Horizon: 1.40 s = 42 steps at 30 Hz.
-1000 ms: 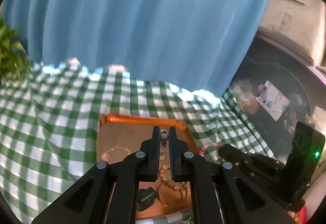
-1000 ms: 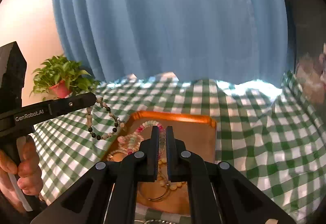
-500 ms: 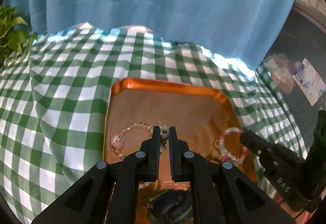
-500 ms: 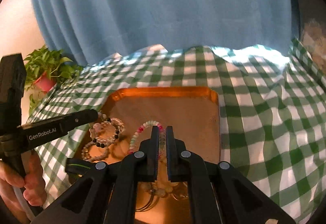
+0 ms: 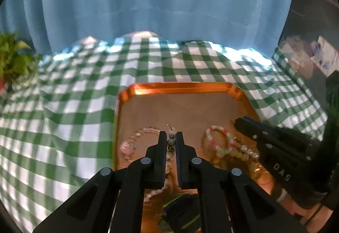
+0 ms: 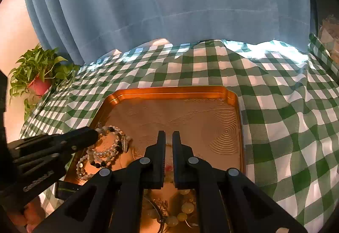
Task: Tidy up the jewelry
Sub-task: 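Lower both held bead bracelets over the tray, then open the right tool to drop its bead bracelet while the left tool releases its bracelet, then pull both open tools back from the tray toward the bracelets on the cloth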
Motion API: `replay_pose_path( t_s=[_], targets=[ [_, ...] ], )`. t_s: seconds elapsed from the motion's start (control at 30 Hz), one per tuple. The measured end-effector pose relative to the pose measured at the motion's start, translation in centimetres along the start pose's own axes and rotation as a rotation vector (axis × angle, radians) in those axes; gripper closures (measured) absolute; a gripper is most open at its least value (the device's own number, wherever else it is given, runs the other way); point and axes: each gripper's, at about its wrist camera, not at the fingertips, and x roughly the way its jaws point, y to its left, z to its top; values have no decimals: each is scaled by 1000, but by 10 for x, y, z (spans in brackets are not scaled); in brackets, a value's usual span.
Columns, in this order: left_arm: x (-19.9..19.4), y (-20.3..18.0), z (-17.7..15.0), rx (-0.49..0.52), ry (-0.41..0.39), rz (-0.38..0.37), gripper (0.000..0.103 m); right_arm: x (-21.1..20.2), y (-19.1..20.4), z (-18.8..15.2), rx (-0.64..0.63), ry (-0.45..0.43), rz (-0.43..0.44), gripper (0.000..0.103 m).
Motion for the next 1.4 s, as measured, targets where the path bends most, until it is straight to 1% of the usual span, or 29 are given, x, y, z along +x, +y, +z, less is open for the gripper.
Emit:
replay_pose_path(
  t_s=[0.03,0.07,0.1,0.13,0.17,0.2,0.23,0.33,0.5,0.6,0.67,0.77,0.8,0.87,1.0,1.1,1.2,1.23,1.33,1.4],
  targets=[
    [-3,-1,0,4,-5,15,90,-1,1,0,-2,-3,3,88],
    [-5,-1,1,3,-2,21,78,-3,1,1,-7,-7,2,79],
    [-7,-1,2,2,3,22,66,-4,2,1,-10,-8,-2,49],
    [-11,-1,3,-2,-5,24,44,-6,3,1,-13,-13,-9,35],
    [-17,0,3,-6,-26,28,30,-11,4,0,-23,-32,-7,39],
    [-23,1,4,-9,-51,26,26,-15,5,0,-30,-42,-19,41],
    [-28,2,5,-14,-63,20,26,-18,5,0,-37,-40,-35,41],
    [-37,3,7,-22,-58,-10,26,-28,2,1,-29,-48,-22,41],
    [-61,-8,1,-2,-77,6,26,-51,5,3,-32,-76,-18,41],
    [-81,-16,-9,-12,-86,6,26,-72,12,-3,-59,-96,-26,41],
    [-92,-20,-18,-17,-76,-4,26,-87,15,-8,-75,-99,-32,41],
    [-116,-29,-36,-7,-59,24,26,-111,19,-24,-73,-89,-38,41],
    [-127,-33,-43,0,-55,40,26,-116,20,-29,-69,-82,-42,41],
    [-147,-36,-53,2,-50,49,26,-133,25,-41,-52,-60,-50,41],
    [-200,-39,-80,-31,-46,28,26,-177,41,-68,-41,-42,-61,41],
    [-237,-40,-94,-42,-54,16,26,-217,56,-84,-43,-58,-71,41],
    [-282,-45,-108,-63,-81,-48,26,-253,70,-96,-54,-79,-77,41],
    [-295,-48,-111,-62,-92,-51,26,-266,74,-100,-62,-85,-76,41],
    [-335,-60,-120,-37,-133,-28,26,-301,86,-111,-74,-104,-79,41],
    [-355,-66,-125,-36,-148,-13,26,-326,95,-117,-79,-122,-64,41]
  ],
)
